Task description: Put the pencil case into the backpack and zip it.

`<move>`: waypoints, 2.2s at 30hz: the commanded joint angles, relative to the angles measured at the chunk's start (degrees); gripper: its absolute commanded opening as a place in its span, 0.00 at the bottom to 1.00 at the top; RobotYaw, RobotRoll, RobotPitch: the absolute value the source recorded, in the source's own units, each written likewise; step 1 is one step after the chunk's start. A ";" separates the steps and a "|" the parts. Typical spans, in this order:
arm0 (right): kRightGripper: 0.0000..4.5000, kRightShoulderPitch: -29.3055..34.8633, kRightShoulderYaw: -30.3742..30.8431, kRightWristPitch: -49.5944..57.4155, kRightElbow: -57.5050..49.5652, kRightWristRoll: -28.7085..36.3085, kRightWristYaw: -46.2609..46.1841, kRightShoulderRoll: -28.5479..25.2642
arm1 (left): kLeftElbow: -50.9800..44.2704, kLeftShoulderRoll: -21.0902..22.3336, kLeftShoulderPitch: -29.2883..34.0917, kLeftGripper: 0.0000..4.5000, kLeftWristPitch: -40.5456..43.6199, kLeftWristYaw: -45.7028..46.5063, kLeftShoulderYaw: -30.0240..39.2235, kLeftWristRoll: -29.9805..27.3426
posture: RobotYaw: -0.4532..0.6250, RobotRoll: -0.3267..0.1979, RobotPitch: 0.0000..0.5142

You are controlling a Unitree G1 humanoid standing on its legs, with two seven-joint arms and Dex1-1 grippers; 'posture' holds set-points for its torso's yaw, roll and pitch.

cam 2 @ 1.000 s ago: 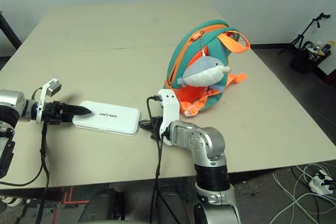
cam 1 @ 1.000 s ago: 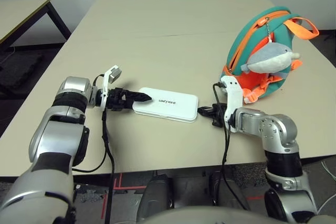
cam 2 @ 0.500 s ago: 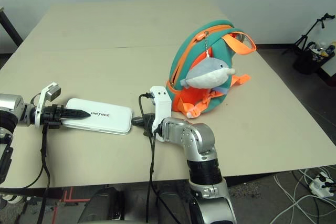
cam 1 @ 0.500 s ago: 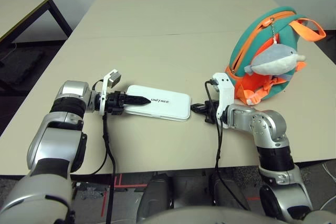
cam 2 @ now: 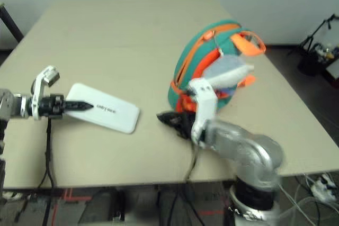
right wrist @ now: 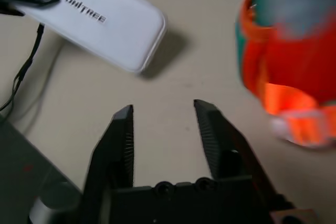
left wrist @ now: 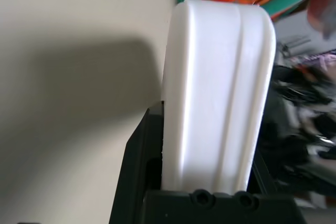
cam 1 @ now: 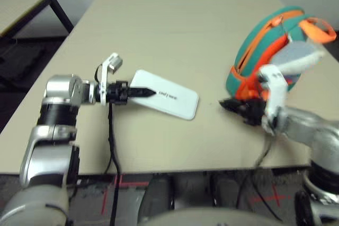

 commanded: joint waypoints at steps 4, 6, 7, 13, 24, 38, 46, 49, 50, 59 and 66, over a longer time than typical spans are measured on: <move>0.98 4.99 -11.98 -1.70 10.39 -0.31 0.62 -15.19 | -8.18 -8.77 0.01 0.29 -3.76 12.57 6.99 -3.86 | 0.32 0.62 0.15; 1.00 4.87 -8.77 -9.63 13.97 -5.34 0.42 -14.80 | -9.66 -10.51 0.44 0.29 -3.83 14.42 6.82 -5.31 | 0.33 0.62 0.14; 1.00 3.69 -6.07 -14.24 16.45 -8.29 -0.01 -13.58 | -10.44 -11.33 0.80 0.29 -3.84 15.31 6.58 -5.98 | 0.33 0.62 0.14; 1.00 -3.39 6.97 -28.86 27.24 -17.30 2.76 -11.17 | -13.63 -13.25 2.19 0.29 -3.33 19.57 6.02 -9.36 | 0.39 0.62 0.14; 1.00 -14.34 21.94 -40.80 42.76 -27.41 11.35 -10.44 | -20.37 -13.38 6.50 0.29 -0.40 27.54 10.45 -16.84 | 0.47 0.62 0.16; 1.00 -16.87 19.77 -30.82 36.79 -22.50 12.65 -9.73 | -20.13 -12.47 5.91 0.29 -0.84 32.09 9.79 -22.18 | 0.46 0.62 0.14; 1.00 -18.82 3.10 -1.08 18.53 4.92 4.76 -10.83 | -12.43 -8.97 1.60 0.29 -5.19 28.88 5.47 -20.62 | 0.35 0.62 0.12; 1.00 -19.03 -0.51 1.54 18.20 16.61 -0.34 -14.74 | -7.66 -7.65 -1.07 0.29 -8.14 26.67 2.88 -19.16 | 0.31 0.62 0.12; 1.00 -16.91 -0.95 -0.45 18.31 22.07 -3.13 -17.22 | -6.03 -7.37 -1.99 0.29 -9.05 25.91 2.18 -18.66 | 0.29 0.62 0.12; 1.00 15.28 -15.78 -22.21 11.17 48.30 -16.06 -31.16 | 6.63 -6.16 -9.16 0.29 -16.42 18.49 -3.93 -14.02 | 0.18 0.62 0.12; 1.00 29.60 -25.01 -29.37 6.89 48.30 -14.34 -30.89 | 12.01 -7.12 -11.62 0.29 -19.63 15.20 -6.38 -11.72 | 0.15 0.62 0.11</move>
